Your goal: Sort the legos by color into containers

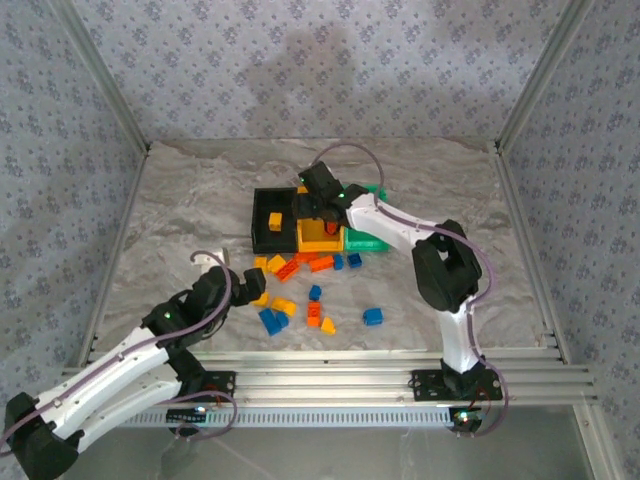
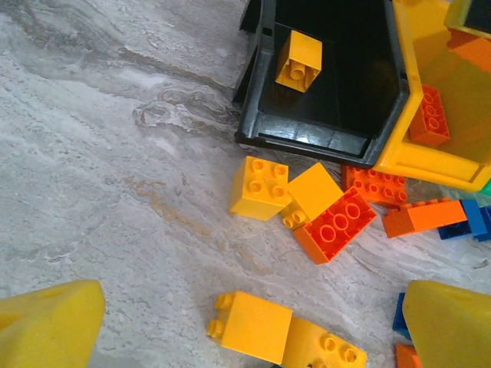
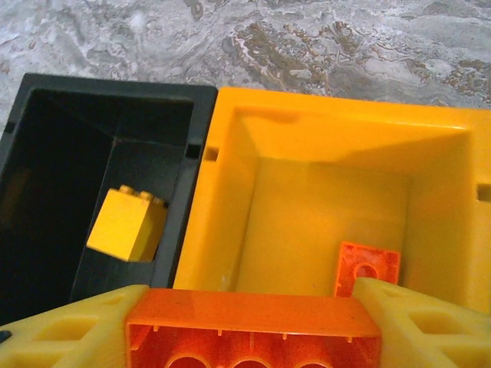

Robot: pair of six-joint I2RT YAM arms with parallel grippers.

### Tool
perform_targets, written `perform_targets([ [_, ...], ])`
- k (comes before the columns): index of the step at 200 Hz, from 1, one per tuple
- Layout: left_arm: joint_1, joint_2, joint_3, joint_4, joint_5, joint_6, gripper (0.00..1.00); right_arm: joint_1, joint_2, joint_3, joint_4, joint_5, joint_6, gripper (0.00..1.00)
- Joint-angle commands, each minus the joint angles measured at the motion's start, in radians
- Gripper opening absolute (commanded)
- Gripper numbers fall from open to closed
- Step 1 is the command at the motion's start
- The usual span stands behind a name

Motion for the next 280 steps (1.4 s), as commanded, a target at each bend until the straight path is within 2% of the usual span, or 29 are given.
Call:
perform_targets([
  [1, 0.011, -0.019, 0.015, -0.05, -0.012, -0.007, 1.0, -0.01, 0.041, 0.094, -0.02, 0.023, 0.031, 0.73],
  [17, 0.016, -0.022, 0.015, -0.055, -0.003, -0.001, 1.0, -0.009, 0.048, 0.125, -0.034, 0.03, 0.039, 0.84],
  [32, 0.019, -0.023, 0.015, -0.057, 0.004, 0.002, 1.0, -0.009, 0.025, 0.111, -0.018, 0.045, 0.046, 0.9],
  [66, 0.029, -0.01, 0.014, -0.038, 0.036, 0.031, 1.0, -0.01, -0.084, 0.009, 0.04, 0.056, 0.06, 0.91],
  [82, 0.033, 0.016, 0.021, -0.027, 0.055, 0.051, 1.0, -0.008, -0.176, -0.095, 0.081, 0.033, 0.072, 0.91],
  [120, 0.037, 0.188, 0.062, 0.015, 0.136, 0.12, 0.99, 0.012, -0.361, -0.373, 0.156, -0.006, 0.094, 0.91],
  [139, 0.039, 0.317, 0.102, 0.032, 0.186, 0.153, 0.89, 0.017, -0.454, -0.531, 0.181, -0.007, 0.116, 0.91],
  [165, 0.039, 0.455, 0.123, 0.073, 0.22, 0.173, 0.76, 0.018, -0.559, -0.656, 0.183, 0.012, 0.131, 0.91],
  [184, 0.039, 0.522, 0.127, 0.09, 0.228, 0.163, 0.74, 0.016, -0.619, -0.716, 0.177, 0.034, 0.131, 0.91],
  [215, 0.039, 0.616, 0.119, 0.108, 0.211, 0.166, 0.75, 0.009, -0.69, -0.776, 0.176, 0.049, 0.161, 0.91],
  [242, 0.04, 0.672, 0.119, 0.134, 0.197, 0.17, 0.65, 0.007, -0.717, -0.794, 0.176, 0.055, 0.169, 0.91],
  [280, 0.039, 0.689, 0.119, 0.129, 0.199, 0.162, 0.43, 0.005, -0.733, -0.801, 0.164, 0.064, 0.174, 0.91],
])
